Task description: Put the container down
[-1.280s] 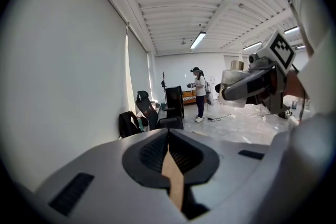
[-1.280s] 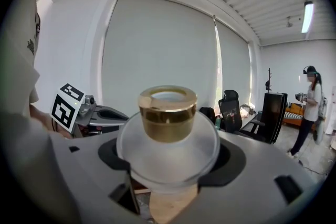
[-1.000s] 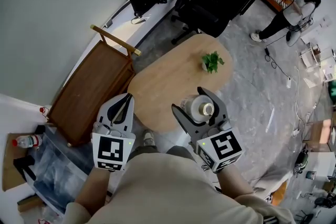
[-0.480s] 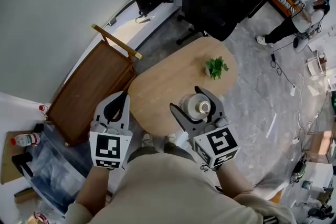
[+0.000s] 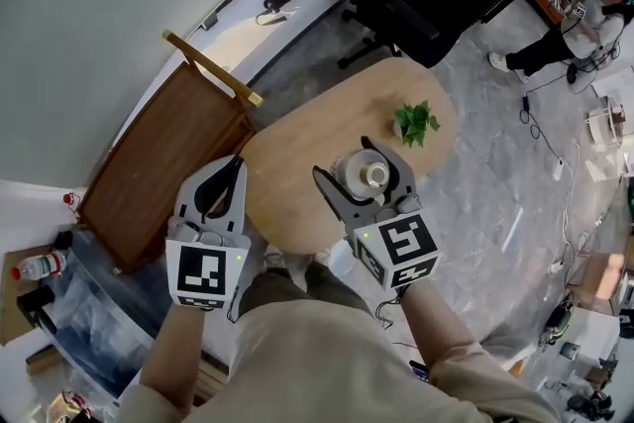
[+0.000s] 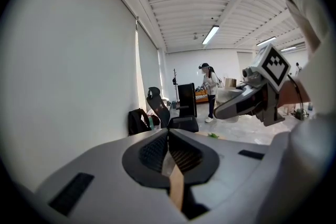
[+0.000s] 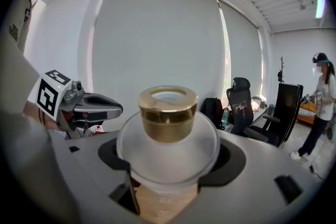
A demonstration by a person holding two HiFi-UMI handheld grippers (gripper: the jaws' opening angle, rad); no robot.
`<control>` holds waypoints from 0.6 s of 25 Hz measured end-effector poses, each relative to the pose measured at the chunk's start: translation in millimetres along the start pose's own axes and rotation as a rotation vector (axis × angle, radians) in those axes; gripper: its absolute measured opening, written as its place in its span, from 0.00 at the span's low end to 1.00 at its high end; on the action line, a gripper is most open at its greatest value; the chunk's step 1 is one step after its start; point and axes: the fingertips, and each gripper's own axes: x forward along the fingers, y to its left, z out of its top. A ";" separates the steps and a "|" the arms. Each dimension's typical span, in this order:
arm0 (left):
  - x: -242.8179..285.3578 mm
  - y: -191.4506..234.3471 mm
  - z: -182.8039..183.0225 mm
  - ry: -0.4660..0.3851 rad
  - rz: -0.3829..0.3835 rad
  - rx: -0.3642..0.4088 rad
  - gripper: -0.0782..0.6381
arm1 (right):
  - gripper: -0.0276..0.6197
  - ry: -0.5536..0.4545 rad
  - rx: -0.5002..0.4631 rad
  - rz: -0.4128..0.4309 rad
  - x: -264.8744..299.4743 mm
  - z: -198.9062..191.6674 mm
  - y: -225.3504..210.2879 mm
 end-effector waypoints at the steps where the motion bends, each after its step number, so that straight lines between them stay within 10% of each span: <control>1: 7.1 2.1 -0.9 -0.008 0.004 -0.006 0.12 | 0.56 0.002 0.001 -0.001 10.0 -2.5 -6.1; 15: 93.9 6.1 -73.1 0.007 -0.038 -0.044 0.12 | 0.56 0.031 -0.020 -0.037 140.5 -55.9 -50.0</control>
